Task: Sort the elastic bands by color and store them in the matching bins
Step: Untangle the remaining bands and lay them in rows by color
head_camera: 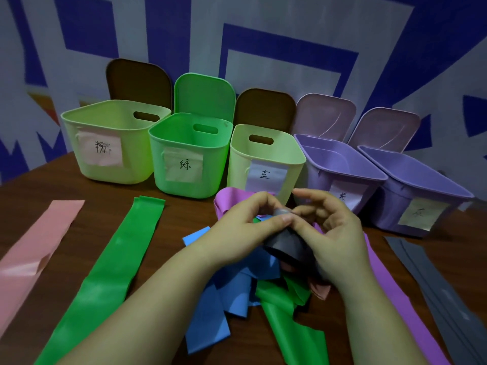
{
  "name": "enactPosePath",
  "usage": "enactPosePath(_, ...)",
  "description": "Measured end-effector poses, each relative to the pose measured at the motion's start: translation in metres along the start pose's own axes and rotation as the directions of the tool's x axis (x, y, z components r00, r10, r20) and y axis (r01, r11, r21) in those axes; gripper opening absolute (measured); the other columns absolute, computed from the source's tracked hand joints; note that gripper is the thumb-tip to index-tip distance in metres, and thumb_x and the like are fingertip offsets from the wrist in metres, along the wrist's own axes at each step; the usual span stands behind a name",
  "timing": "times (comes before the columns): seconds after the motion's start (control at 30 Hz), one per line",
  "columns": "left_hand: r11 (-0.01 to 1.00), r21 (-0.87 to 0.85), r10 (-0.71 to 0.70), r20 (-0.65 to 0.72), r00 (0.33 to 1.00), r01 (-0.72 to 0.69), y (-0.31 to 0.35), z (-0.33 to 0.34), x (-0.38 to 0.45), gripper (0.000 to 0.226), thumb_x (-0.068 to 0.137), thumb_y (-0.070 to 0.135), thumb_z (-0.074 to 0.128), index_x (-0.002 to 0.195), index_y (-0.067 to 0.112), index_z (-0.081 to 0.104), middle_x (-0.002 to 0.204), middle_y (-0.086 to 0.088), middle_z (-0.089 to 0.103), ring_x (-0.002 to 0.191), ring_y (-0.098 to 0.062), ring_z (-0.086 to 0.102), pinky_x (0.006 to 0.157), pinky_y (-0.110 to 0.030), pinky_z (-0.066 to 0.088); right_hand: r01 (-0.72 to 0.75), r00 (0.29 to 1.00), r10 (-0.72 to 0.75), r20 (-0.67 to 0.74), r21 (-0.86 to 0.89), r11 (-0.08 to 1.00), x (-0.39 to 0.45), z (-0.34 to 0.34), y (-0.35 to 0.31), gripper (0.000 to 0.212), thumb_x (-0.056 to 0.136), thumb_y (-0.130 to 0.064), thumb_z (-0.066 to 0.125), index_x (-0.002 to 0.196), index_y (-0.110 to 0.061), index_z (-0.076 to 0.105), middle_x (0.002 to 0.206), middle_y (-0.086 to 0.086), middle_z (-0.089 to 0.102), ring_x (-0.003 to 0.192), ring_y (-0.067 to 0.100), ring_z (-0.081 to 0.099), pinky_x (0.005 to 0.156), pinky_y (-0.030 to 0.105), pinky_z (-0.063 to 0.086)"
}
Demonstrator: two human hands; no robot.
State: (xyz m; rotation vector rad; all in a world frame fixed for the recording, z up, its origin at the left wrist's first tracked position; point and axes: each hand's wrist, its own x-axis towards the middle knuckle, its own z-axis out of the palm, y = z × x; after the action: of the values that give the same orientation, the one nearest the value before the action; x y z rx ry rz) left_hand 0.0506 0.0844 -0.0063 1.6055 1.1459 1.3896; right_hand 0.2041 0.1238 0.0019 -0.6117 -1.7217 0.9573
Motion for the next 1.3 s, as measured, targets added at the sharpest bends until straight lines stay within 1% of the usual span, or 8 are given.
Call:
enactPosePath(0.3, 0.987, 0.118, 0.138, -0.313, 0.94, -0.105, 0.003, -0.015, 0.004, 0.014, 0.085, 0.031, 0.056, 0.079, 0.02, 0.052, 0.067, 0.019, 0.051, 0.068, 0.0, 0.046, 0.067, -0.018, 0.039, -0.178, 0.979, 0.197, 0.05, -0.26, 0.949, 0.005, -0.024, 0.009, 0.016, 0.068, -0.022, 0.08, 0.078, -0.022, 0.068, 0.064, -0.003, 0.064, 0.06, 0.007, 0.055, 0.06, 0.027, 0.046)
enactPosePath(0.47, 0.958, 0.278, 0.172, -0.374, 0.911, -0.067, 0.006, -0.024, 0.001, 0.016, 0.091, 0.024, 0.058, 0.078, 0.025, 0.051, 0.067, 0.014, 0.052, 0.065, 0.001, 0.046, 0.061, -0.014, 0.039, -0.215, 0.973, 0.219, -0.071, 0.058, 0.975, 0.01, -0.024, 0.007, 0.009, 0.077, -0.008, 0.07, 0.078, -0.009, 0.06, 0.066, -0.003, 0.068, 0.066, 0.005, 0.062, 0.064, 0.016, 0.05)
enactPosePath(0.63, 0.848, 0.527, 0.294, -0.384, 0.875, -0.055, 0.011, -0.024, -0.002, 0.014, 0.089, 0.031, 0.061, 0.082, 0.022, 0.054, 0.077, 0.012, 0.057, 0.074, 0.002, 0.049, 0.064, -0.01, 0.035, -0.235, 0.95, 0.292, -0.109, 0.364, 0.901, 0.013, -0.021, 0.01, 0.072, 0.033, -0.059, 0.088, 0.084, -0.016, 0.062, 0.071, 0.002, 0.07, 0.055, 0.009, 0.061, 0.053, 0.018, 0.052)
enactPosePath(0.8, 0.708, 0.698, 0.344, -0.208, 0.916, -0.107, 0.005, -0.023, -0.001, 0.041, 0.081, 0.054, 0.05, 0.106, 0.023, 0.059, 0.102, 0.015, 0.055, 0.098, -0.002, 0.049, 0.085, -0.017, 0.036, -0.193, 0.961, 0.247, -0.124, 0.337, 0.922, 0.009, -0.013, 0.006, 0.021, 0.06, -0.024, 0.077, 0.076, -0.017, 0.066, 0.061, -0.004, 0.065, 0.045, 0.004, 0.051, 0.048, 0.014, 0.046)
enactPosePath(0.9, 0.764, 0.621, 0.292, -0.091, 0.952, -0.175, 0.009, -0.014, -0.003, 0.056, 0.077, 0.059, 0.05, 0.124, 0.027, 0.055, 0.118, 0.019, 0.054, 0.111, 0.005, 0.047, 0.094, -0.012, 0.035, -0.14, 0.987, 0.153, -0.054, 0.194, 0.971, 0.005, -0.003, -0.003, 0.013, 0.07, -0.002, 0.068, 0.076, -0.013, 0.065, 0.055, -0.007, 0.064, 0.049, 0.0, 0.053, 0.052, 0.012, 0.044)
enactPosePath(1.03, 0.87, 0.454, 0.254, -0.079, 0.964, -0.192, 0.012, -0.007, -0.004, 0.024, 0.077, 0.048, 0.062, 0.091, 0.03, 0.064, 0.085, 0.019, 0.066, 0.085, 0.003, 0.06, 0.073, -0.014, 0.046, -0.11, 0.99, 0.128, -0.058, 0.25, 0.962, 0.003, 0.003, -0.006, 0.018, 0.059, -0.01, 0.069, 0.076, -0.011, 0.062, 0.065, -0.004, 0.07, 0.064, 0.002, 0.064, 0.063, 0.015, 0.052)
enactPosePath(1.2, 0.942, 0.263, 0.259, -0.166, 0.951, -0.211, 0.019, -0.003, -0.005, 0.007, 0.079, 0.025, 0.064, 0.074, 0.022, 0.059, 0.069, 0.008, 0.061, 0.063, -0.001, 0.054, 0.06, -0.015, 0.043, -0.176, 0.984, 0.177, 0.03, 0.341, 0.923, 0.003, 0.006, 0.003, 0.028, 0.065, -0.011, 0.071, 0.09, -0.013, 0.06, 0.069, -0.005, 0.071, 0.07, 0.002, 0.065, 0.065, 0.014, 0.051)
enactPosePath(1.3, 0.979, 0.06, 0.204, -0.293, 0.934, -0.195, 0.021, -0.002, -0.002, 0.006, 0.08, 0.017, 0.066, 0.08, 0.019, 0.061, 0.07, 0.009, 0.065, 0.065, -0.002, 0.058, 0.062, -0.016, 0.046, -0.229, 0.963, 0.21, 0.168, 0.104, 0.968, -0.002, 0.015, 0.012, 0.032, 0.068, -0.014, 0.078, 0.097, -0.017, 0.064, 0.089, -0.005, 0.074, 0.088, 0.007, 0.068, 0.079, 0.023, 0.054)
